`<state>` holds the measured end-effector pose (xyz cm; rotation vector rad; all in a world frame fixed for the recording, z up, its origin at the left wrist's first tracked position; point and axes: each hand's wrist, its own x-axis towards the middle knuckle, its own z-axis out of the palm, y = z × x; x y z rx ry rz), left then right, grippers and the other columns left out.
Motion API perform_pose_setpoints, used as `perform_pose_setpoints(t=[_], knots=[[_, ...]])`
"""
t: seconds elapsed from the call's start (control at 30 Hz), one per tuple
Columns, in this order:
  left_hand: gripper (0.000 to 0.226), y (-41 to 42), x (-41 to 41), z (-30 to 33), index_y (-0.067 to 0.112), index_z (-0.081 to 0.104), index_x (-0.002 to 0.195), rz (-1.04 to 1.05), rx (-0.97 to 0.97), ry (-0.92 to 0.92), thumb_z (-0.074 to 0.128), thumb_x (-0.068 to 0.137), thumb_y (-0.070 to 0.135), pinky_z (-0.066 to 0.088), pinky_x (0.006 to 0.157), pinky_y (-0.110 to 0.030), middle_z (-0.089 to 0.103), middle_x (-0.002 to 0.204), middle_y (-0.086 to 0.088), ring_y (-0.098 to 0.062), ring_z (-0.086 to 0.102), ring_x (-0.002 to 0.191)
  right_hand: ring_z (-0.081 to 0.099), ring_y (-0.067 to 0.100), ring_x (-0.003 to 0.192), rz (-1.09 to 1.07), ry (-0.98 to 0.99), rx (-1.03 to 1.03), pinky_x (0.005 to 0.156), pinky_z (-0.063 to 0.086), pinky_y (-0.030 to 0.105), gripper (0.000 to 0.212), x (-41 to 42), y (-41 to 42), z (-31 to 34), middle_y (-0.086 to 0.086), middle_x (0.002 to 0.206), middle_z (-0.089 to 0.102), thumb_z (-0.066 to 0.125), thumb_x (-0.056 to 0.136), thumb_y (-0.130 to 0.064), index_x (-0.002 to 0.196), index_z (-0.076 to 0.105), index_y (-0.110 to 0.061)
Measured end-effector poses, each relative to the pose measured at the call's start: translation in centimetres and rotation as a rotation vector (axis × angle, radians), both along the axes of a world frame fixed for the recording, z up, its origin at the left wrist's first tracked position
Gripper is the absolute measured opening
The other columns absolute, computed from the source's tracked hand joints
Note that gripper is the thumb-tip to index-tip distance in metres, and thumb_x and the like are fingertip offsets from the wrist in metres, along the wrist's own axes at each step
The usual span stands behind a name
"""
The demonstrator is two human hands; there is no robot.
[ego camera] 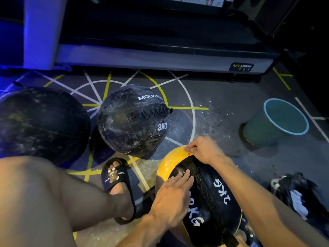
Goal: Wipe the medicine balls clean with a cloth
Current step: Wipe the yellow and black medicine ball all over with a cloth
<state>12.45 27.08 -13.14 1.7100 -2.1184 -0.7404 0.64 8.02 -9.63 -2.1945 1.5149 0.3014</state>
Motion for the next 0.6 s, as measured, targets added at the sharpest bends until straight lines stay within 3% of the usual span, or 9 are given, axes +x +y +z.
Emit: perform_pose_setpoints(t=[0.07,0.17,0.2,0.33,0.5,0.6], knots=[[0.055,-0.1,1.0,0.1,0.024,0.021,0.164,-0.046,0.056,0.047,0.026,0.109,0.031,-0.005,0.119,-0.023,0.009,0.171,0.005,-0.014,0.01,0.158,0.069,0.015,0.095,0.18,0.017,0.063,0.088,0.055,0.033,0.019,2.3,1.1,-0.2,-0.006,0.106,0.076,0.065,0.092,-0.015,0.095,0.082,-0.024],[0.057,-0.1,1.6,-0.7,0.025,0.018,0.164,-0.078,0.064,0.099,0.032,0.109,0.025,-0.007,0.119,-0.017,0.005,0.172,0.007,-0.013,0.005,0.158,0.063,-0.007,0.081,0.351,0.003,0.221,0.078,0.047,0.012,0.011,4.0,1.7,0.7,-0.017,0.098,0.076,0.076,0.088,-0.023,0.095,0.084,-0.026],[0.057,0.0,1.7,-0.7,0.024,0.018,0.164,-0.098,0.077,0.135,0.033,0.109,0.025,-0.005,0.121,-0.016,0.004,0.171,0.007,-0.012,0.004,0.158,0.064,-0.006,0.083,0.342,-0.001,0.221,0.077,0.047,0.012,0.011,4.1,1.3,0.8,-0.016,0.099,0.077,0.078,0.087,-0.031,0.096,0.084,-0.027],[0.058,-0.2,1.4,-1.7,0.021,0.017,0.164,-0.153,0.081,0.184,0.033,0.109,0.026,-0.002,0.124,-0.018,0.004,0.171,0.007,-0.009,0.0,0.158,0.071,0.017,0.089,0.153,0.074,0.019,0.083,0.059,0.037,0.02,4.4,-0.1,0.0,-0.002,0.099,0.079,0.077,0.087,-0.044,0.092,0.083,-0.026],[0.059,-0.3,1.3,-1.5,0.017,0.021,0.164,-0.18,0.109,0.262,0.033,0.106,0.025,0.004,0.127,-0.025,0.009,0.171,0.003,-0.011,0.002,0.158,0.071,0.002,0.084,0.306,0.02,0.27,0.082,0.058,0.029,0.011,5.4,3.0,0.3,-0.013,0.091,0.079,0.082,0.083,-0.035,0.089,0.084,-0.027],[0.057,-0.4,1.2,-1.7,0.019,0.02,0.164,-0.185,0.098,0.289,0.031,0.109,0.027,0.001,0.124,-0.018,0.008,0.171,0.006,-0.007,0.0,0.158,0.072,0.011,0.085,0.147,0.018,0.072,0.083,0.059,0.033,0.017,3.5,0.2,0.5,-0.007,0.095,0.079,0.078,0.087,-0.039,0.092,0.084,-0.023]])
